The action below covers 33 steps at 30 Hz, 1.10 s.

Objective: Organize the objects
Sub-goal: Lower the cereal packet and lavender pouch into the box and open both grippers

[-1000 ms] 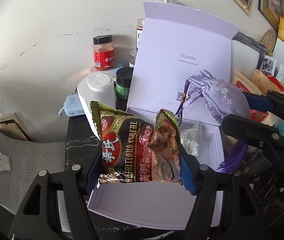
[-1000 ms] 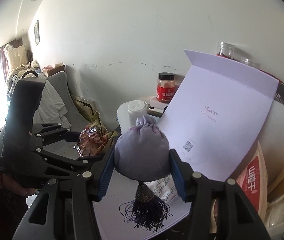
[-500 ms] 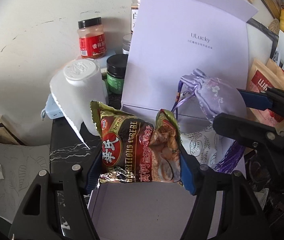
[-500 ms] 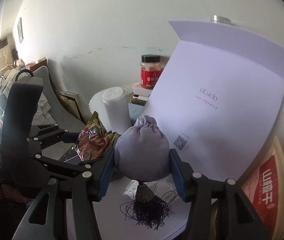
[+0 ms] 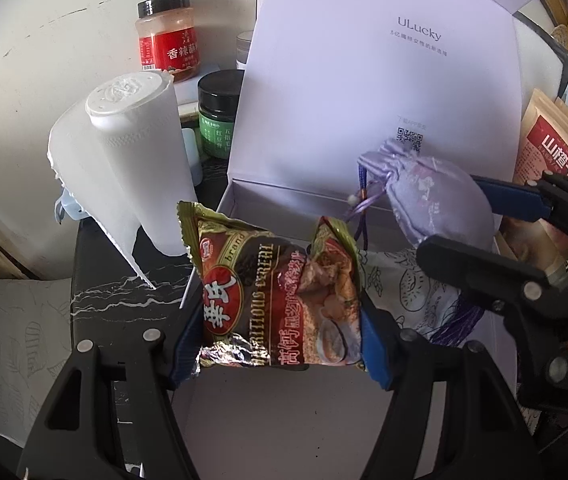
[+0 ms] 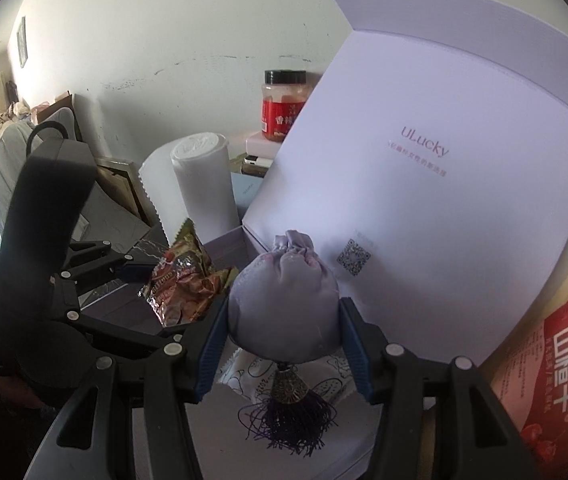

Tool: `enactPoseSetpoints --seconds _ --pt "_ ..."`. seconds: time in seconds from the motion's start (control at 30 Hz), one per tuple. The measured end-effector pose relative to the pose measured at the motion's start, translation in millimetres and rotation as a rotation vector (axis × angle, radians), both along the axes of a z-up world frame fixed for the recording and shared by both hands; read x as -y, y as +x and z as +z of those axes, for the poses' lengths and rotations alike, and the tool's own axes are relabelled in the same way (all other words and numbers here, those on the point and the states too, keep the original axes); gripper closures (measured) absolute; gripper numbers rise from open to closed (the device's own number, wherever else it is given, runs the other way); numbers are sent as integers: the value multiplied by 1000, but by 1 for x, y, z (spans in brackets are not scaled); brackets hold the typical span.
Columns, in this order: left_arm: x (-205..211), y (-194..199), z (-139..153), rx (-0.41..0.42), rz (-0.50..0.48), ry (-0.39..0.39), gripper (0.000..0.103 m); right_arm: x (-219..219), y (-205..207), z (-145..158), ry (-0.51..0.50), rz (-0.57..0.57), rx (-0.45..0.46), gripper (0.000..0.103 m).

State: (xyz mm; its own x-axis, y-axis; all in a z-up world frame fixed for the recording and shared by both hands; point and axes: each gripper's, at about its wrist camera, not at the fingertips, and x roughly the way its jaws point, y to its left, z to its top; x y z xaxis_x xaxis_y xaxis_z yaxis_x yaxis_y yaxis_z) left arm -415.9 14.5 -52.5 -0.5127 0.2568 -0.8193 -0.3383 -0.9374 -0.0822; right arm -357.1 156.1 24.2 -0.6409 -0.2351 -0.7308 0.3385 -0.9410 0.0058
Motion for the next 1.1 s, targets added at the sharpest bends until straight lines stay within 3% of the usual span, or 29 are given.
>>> enactPoseSetpoints --seconds 0.23,0.57,0.77,1.1 --pt "4 -1 -1 6 11 9 37 -3 -2 -4 -5 -21 27 46" --pt "16 4 8 24 49 9 36 -6 4 4 9 -51 14 31" --pt "22 16 22 25 66 9 34 -6 12 18 11 -55 -8 31" --pt "33 33 73 -64 106 9 28 -3 36 53 12 -45 -69 31"
